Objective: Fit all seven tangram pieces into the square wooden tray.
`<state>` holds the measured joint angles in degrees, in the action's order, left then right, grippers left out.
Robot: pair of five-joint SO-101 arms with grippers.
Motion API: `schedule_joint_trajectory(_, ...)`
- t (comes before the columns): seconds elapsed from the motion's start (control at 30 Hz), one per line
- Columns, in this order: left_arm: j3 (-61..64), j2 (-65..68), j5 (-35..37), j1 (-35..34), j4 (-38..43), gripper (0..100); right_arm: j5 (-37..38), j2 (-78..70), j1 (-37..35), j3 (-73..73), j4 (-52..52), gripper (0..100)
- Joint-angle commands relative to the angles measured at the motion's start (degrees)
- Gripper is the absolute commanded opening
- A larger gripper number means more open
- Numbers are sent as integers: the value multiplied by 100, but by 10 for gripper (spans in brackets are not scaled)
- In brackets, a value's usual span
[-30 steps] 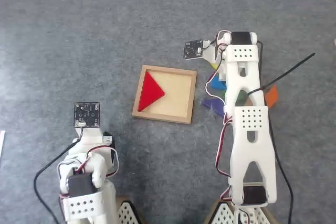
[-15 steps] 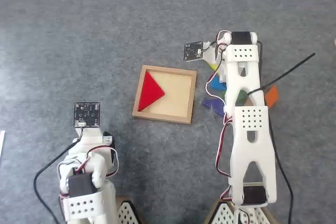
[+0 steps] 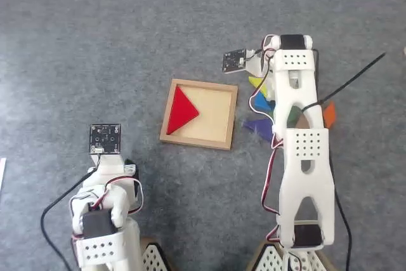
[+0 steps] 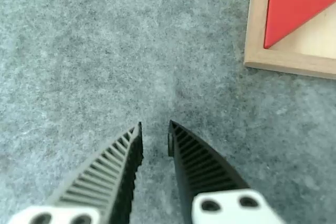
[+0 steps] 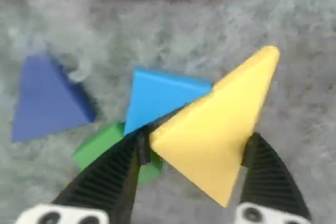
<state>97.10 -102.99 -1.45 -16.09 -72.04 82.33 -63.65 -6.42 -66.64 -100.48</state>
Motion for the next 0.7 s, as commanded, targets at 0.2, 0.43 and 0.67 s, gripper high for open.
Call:
schedule_joint_trajectory(0.2, -66, -105, 0, 18, -18, 81, -193, 1824, -207, 782, -207, 115)
schedule_joint_trajectory(0.43, -66, -105, 0, 18, -18, 81, -220, 1367, -198, 791, -207, 195)
schedule_joint_trajectory(0.67, -66, -105, 0, 18, -18, 81, -185, 716, -163, 774, 22, 410)
